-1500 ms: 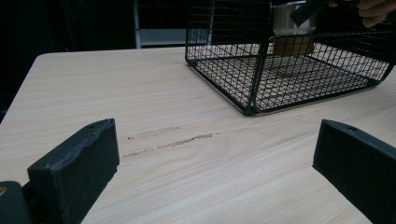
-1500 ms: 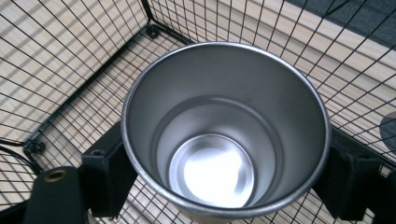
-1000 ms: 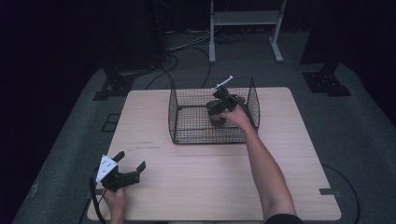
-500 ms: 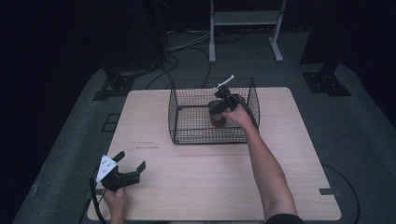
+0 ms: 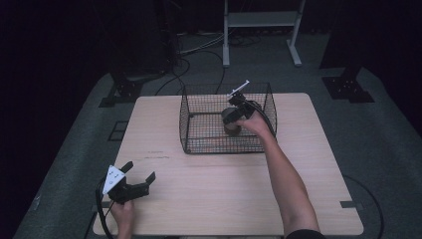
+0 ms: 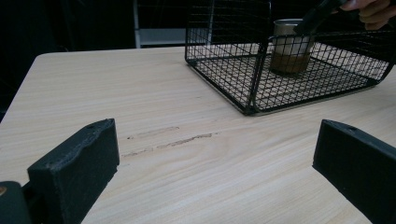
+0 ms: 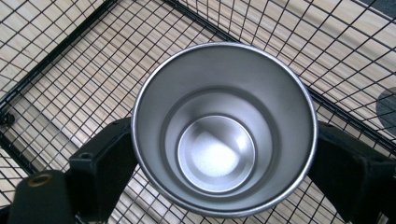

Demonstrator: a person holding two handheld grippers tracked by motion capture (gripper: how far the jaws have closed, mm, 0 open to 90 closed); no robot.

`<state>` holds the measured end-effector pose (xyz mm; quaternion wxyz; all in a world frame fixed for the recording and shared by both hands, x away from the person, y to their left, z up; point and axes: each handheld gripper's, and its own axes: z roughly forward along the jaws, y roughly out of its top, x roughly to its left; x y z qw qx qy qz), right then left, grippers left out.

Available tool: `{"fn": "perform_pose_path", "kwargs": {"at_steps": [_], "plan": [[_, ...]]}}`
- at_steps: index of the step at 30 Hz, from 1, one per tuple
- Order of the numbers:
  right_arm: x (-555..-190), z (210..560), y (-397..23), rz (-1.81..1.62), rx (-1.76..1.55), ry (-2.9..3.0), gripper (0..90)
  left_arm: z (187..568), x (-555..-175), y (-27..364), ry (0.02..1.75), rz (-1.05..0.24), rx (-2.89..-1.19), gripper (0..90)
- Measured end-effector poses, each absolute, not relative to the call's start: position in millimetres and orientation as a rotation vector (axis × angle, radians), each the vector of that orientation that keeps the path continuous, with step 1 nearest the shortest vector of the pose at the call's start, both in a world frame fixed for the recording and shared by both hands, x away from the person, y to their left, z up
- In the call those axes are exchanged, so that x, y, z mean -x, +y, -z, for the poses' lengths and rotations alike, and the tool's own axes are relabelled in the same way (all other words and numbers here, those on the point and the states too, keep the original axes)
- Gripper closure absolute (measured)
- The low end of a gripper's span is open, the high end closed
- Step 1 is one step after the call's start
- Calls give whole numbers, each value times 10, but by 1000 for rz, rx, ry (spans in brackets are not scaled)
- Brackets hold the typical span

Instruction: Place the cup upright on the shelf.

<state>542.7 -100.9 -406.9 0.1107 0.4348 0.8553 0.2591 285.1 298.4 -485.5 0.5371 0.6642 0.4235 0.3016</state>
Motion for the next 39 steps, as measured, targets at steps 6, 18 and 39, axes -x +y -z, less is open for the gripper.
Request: {"fn": "perform_pose_path", "kwargs": {"at_steps": [6, 18, 39], "plan": [[-5415, 4065, -1004, -750, -1270, 2528, 122, 4855, -2851, 2982, 1008, -717, -1582, 0], [-5393, 3999, -1036, -793, -1279, 2510, 79, 4858, -2856, 2981, 1013, -716, -1581, 0], [-5135, 3627, -1130, -986, -1232, 2459, 69, 4856, -2853, 2982, 1009, -715, -1582, 0]]}}
